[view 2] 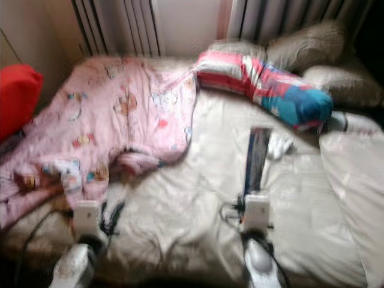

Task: Clean up the room

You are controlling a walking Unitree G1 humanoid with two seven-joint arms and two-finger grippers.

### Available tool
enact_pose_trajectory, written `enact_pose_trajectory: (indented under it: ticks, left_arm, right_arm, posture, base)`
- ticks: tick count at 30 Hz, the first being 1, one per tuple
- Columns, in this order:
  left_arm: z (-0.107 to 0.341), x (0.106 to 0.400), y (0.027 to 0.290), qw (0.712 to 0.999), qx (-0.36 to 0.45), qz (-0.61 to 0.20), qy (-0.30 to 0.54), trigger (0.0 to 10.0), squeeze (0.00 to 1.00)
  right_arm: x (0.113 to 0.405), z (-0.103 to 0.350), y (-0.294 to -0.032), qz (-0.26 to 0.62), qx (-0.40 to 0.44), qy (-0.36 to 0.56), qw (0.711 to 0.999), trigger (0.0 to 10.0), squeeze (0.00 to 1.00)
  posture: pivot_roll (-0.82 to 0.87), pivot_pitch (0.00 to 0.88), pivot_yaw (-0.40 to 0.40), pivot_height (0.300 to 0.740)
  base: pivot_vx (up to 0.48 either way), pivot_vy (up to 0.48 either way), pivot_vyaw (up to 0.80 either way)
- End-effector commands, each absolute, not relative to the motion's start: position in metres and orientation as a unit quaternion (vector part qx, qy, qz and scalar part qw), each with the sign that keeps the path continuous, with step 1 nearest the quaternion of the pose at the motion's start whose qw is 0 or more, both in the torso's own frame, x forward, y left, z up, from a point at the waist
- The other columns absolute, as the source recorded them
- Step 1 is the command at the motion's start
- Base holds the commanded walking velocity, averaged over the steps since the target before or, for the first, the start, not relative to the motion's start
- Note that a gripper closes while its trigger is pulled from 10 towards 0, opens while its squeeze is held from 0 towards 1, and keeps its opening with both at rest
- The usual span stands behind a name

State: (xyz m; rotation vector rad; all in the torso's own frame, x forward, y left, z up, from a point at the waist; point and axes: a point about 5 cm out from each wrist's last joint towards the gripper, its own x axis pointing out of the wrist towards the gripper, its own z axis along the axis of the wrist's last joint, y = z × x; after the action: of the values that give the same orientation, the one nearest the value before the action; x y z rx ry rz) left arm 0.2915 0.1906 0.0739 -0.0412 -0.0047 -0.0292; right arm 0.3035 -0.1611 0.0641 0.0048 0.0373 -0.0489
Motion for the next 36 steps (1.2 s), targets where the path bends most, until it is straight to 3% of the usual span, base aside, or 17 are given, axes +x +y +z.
enact_pose_trajectory:
  ticks: [1, 17, 36]
  left_arm:
    - [0.0661, 0.2875, 0.1859, 1.000, -0.017, -0.021, 0.013, 10.0, 0.00]
    - [0.0658, 0.2862, 0.1861, 1.000, -0.017, -0.022, 0.013, 10.0, 0.00]
    - [0.0659, 0.2863, 0.1858, 0.999, -0.027, -0.026, 0.011, 10.0, 0.00]
  right_arm:
    - [0.3048, 0.0717, -0.1639, -0.028, 0.002, -0.002, 1.000, 10.0, 0.00]
    - [0.3041, 0.0702, -0.1626, -0.032, 0.004, 0.001, 0.999, 10.0, 0.00]
    - [0.3052, 0.0704, -0.1610, -0.032, 0.009, 0.001, 0.999, 10.0, 0.00]
  posture:
    - [-0.03, 0.218, 0.014, 0.740]
    - [-0.03, 0.224, 0.016, 0.740]
    - [-0.03, 0.203, 0.017, 0.740]
  base:
    - [0.000, -0.315, 0.00]
    - [0.000, -0.314, 0.00]
    - [0.000, 0.000, 0.00]
